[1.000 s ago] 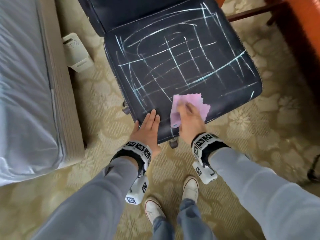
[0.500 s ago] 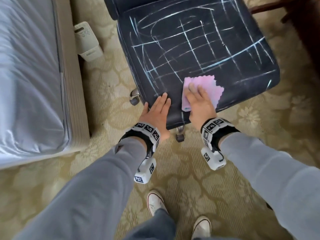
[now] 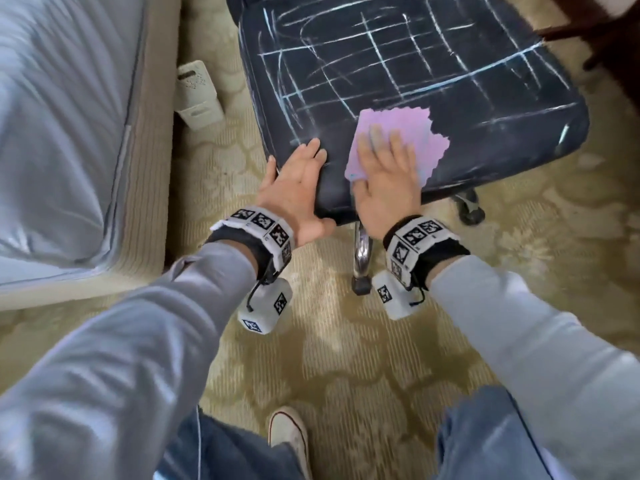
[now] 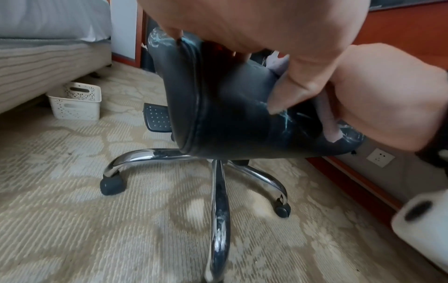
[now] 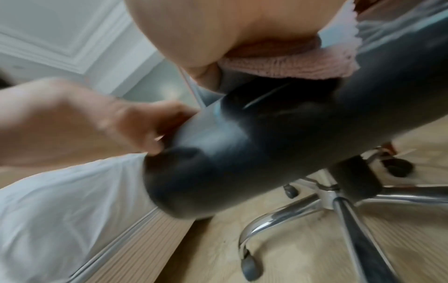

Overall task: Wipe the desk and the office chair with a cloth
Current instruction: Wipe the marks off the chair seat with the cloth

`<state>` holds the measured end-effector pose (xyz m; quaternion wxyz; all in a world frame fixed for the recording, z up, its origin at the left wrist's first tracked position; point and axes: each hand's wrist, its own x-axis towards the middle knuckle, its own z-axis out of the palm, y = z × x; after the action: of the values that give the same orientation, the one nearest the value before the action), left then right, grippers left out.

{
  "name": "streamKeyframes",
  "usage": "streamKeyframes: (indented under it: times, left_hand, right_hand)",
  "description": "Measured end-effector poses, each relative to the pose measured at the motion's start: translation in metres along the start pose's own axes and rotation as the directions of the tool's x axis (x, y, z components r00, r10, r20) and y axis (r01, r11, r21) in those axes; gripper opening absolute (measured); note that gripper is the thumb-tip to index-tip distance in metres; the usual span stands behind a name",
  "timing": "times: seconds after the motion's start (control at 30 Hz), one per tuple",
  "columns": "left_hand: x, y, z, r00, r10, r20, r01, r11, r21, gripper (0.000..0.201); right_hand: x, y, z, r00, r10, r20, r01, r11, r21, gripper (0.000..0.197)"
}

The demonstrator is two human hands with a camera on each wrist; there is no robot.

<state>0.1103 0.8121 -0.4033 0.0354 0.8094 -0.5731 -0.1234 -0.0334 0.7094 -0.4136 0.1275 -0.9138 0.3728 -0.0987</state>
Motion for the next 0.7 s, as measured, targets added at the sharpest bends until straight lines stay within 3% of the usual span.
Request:
streamKeyframes:
  times: [0.17, 0.33, 0.43, 0.57, 0.63, 0.7]
  left_hand:
    - [-0.005, -0.008, 0.011, 0.992, 0.071, -0.106, -0.066, 0.997, 0.051, 0.121]
    - [-0.012, -0.011, 0.014, 0.977, 0.083, -0.195, -0.043, 0.979, 0.200, 0.119]
    - [-0.026, -0.006, 0.022, 0.937, 0.066, -0.342, 0.020, 0.970, 0.243, 0.115]
    - [-0.037, -0.009, 0.027, 0.922, 0.011, -0.387, 0.112, 0.949, 0.295, 0.117]
    - [-0.040, -0.014, 0.022, 0.930, -0.011, -0.369, 0.139, 0.936, 0.324, 0.120]
    - [-0.040, -0.017, 0.017, 0.939, 0.003, -0.345, 0.132, 0.921, 0.367, 0.122]
  right_hand:
    - [-0.020, 0.015, 0.017, 0.986, -0.157, -0.055, 0.157, 0.988, 0.004, 0.069]
    - [-0.021, 0.033, 0.020, 0.984, -0.034, -0.173, 0.042, 0.998, 0.043, 0.070]
    - [-0.039, 0.015, 0.036, 0.979, -0.095, -0.179, 0.103, 0.994, 0.039, 0.071]
    - [-0.063, 0.006, 0.056, 0.910, -0.406, -0.086, 0.387, 0.905, -0.179, 0.073]
    - [-0.060, 0.022, 0.047, 0.900, -0.434, -0.043, 0.405, 0.869, -0.285, 0.076]
    - [-0.048, 0.046, 0.034, 0.934, -0.354, -0.055, 0.319, 0.891, -0.324, 0.075]
